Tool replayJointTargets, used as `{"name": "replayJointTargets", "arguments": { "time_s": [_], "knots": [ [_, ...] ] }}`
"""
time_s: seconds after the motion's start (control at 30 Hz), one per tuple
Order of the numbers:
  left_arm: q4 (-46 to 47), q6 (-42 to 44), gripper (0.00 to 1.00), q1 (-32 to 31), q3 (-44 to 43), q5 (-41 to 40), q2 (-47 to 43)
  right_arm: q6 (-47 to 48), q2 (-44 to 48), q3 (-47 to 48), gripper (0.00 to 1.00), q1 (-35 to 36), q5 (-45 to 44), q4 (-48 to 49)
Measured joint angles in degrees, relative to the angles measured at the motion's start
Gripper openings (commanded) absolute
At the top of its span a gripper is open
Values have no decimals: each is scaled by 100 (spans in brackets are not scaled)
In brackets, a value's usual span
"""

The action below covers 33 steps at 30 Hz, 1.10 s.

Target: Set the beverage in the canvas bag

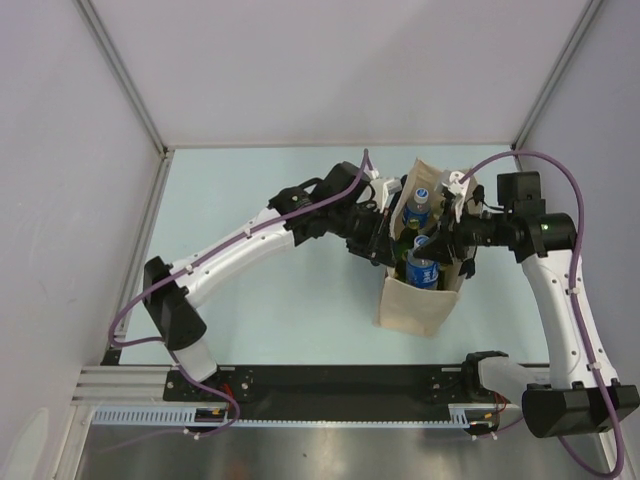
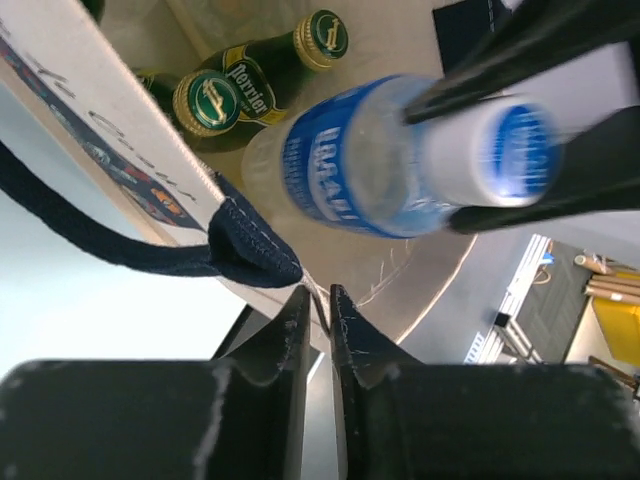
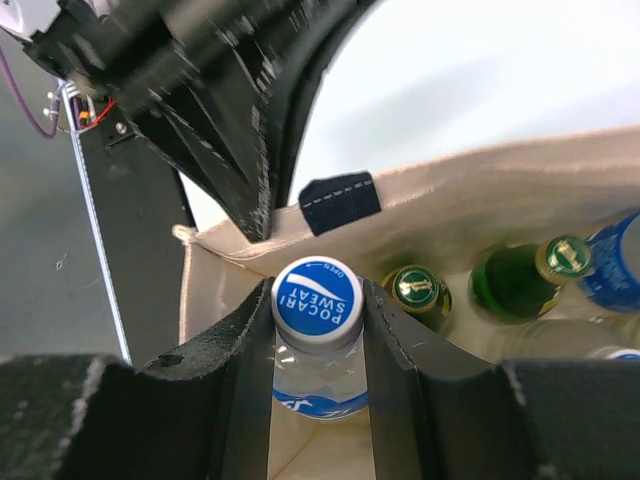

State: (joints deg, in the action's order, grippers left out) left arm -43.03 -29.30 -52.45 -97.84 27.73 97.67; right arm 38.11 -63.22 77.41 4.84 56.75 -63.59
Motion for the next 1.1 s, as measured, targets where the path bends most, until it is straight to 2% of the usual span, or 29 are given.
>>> {"name": "replayJointTargets", "arguments": {
  "time_s": [0.13,0.4,0.67,0.77,0.87,0.9,0.93,1.0,1.1],
  "knots": [
    [-15,2,8,33,-162,46,81,-52,17,-494,0,0,-118,223],
    [42,-17,7,166,-170,214,81,225,166,-1394,0,-11,-566,511],
    [168,-55,9,234,-170,278,81,1047,385,-1937,4,-13,-850,382],
    [208,-68,11,236,-170,304,81,1346,417,-1961,16,-13,-780,271],
    [278,-74,15,240,-170,348,81,1598,426,-1958,37,-28,-717,151],
    [308,-79,18,247,-170,369,81,1670,428,-1950,38,-50,-697,103],
    [334,-76,25,254,-170,387,81,1716,428,-1941,39,-68,-688,63],
    [402,-85,32,278,-170,404,76,1803,426,-1880,47,-138,-710,-87],
    [483,-92,48,341,-157,396,17,1853,376,-1626,55,-293,-804,-363]
  ]
}}
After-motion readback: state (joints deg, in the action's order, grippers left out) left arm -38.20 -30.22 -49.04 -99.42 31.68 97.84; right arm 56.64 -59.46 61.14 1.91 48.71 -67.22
